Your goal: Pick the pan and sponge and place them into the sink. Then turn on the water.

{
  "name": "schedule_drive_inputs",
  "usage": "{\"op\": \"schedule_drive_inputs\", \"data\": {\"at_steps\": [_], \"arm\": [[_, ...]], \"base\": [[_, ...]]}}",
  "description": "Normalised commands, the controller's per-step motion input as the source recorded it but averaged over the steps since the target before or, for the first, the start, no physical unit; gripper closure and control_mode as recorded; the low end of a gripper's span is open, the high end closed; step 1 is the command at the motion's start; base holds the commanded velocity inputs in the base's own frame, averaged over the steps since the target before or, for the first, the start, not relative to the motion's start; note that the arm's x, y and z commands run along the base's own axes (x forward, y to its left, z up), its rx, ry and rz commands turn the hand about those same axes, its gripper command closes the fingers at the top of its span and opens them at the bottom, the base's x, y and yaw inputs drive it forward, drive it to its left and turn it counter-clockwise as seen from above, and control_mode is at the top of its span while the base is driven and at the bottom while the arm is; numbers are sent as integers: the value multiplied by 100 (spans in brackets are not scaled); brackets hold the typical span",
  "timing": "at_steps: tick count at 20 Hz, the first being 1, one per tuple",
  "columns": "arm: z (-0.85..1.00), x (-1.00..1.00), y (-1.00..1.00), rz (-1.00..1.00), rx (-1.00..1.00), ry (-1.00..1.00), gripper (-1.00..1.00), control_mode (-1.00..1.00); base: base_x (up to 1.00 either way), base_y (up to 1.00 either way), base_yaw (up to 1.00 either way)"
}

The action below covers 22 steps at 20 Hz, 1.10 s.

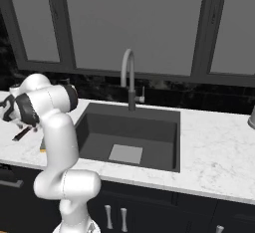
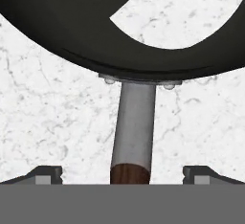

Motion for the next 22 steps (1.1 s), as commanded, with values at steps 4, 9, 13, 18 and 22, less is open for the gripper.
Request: {"op": "schedule_drive_inputs", "data": {"at_steps": [4,9,13,18,22], "arm": [[-25,0,5,0,0,0,-100,-100],[-20,0,0,0,0,0,-100,-100],[-21,0,2,0,0,0,-100,-100],[-10,0,1,0,0,-1,100,-100],[0,0,0,0,0,0,100,-100]], "base": [[0,0,0],[0,0,0],[0,0,0],[0,0,0],[0,0,0]]}}
